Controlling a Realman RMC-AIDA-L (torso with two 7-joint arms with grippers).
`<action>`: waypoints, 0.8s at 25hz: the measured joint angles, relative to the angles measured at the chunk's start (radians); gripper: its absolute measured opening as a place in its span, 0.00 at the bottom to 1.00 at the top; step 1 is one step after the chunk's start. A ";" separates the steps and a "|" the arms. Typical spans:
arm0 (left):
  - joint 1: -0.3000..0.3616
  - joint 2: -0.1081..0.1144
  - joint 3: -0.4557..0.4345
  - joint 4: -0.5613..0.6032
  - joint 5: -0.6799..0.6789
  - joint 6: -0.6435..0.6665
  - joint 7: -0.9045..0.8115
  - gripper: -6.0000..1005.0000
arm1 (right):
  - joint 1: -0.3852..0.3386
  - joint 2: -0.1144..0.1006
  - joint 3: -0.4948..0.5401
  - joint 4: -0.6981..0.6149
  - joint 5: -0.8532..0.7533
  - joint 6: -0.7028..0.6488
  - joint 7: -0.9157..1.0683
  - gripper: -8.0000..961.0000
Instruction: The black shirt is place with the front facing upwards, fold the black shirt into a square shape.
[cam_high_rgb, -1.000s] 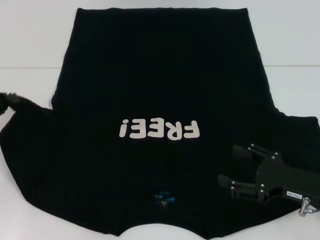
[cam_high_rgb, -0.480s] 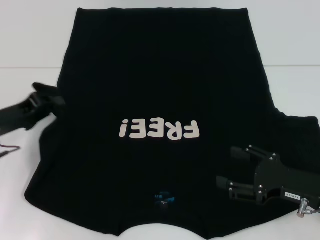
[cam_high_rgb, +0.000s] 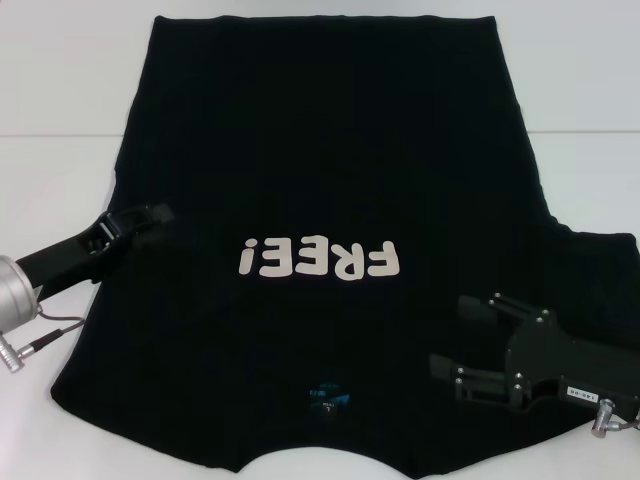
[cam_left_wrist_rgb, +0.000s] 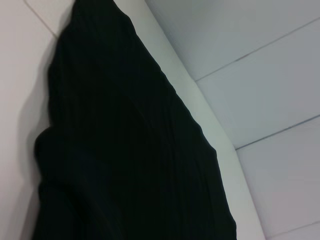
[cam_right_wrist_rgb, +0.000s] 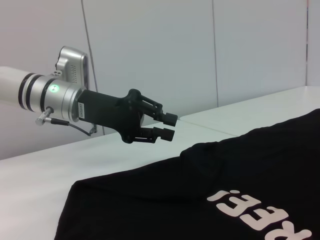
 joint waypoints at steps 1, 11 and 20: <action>0.002 0.001 0.000 0.000 -0.002 0.004 0.000 0.17 | 0.000 0.000 0.000 0.000 0.000 0.000 0.000 0.95; 0.044 0.032 0.001 0.030 -0.019 0.374 0.402 0.67 | -0.007 -0.002 0.006 0.010 0.020 -0.004 0.043 0.95; 0.158 0.003 0.133 0.143 0.048 0.501 0.884 0.88 | -0.068 -0.028 0.009 -0.185 0.035 -0.024 0.540 0.95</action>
